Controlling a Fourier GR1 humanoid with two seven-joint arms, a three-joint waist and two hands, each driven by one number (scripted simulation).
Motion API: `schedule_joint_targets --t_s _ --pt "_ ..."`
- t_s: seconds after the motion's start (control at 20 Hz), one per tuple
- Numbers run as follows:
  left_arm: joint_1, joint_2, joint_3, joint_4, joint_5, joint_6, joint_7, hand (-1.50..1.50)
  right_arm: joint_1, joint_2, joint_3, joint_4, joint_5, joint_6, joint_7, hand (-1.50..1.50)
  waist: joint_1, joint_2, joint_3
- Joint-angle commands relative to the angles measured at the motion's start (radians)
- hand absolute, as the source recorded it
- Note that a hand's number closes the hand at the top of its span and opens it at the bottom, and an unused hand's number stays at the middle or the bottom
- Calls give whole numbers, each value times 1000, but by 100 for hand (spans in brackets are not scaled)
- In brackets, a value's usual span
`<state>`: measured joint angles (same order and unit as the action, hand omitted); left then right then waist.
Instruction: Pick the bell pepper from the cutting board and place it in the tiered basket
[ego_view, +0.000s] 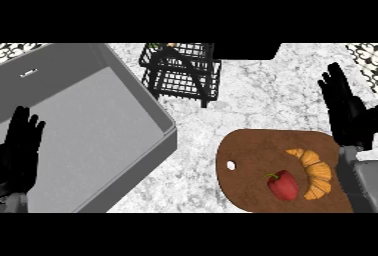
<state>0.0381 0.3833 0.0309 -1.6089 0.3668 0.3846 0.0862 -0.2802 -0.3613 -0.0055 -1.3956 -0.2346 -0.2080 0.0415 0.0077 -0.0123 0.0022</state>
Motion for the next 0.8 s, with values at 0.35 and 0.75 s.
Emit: schedule_joint_targets --t_s 0.35,0.75 --pt "51 98 -210 -176 63 -166 107 0 140 14 -71 -171 15 101 -514 -150 -148 21 4" --pt "17 134 -288 -192 93 -161 122 0 416 -72 10 -203 181 323 -1007 -150 -109 18 0"
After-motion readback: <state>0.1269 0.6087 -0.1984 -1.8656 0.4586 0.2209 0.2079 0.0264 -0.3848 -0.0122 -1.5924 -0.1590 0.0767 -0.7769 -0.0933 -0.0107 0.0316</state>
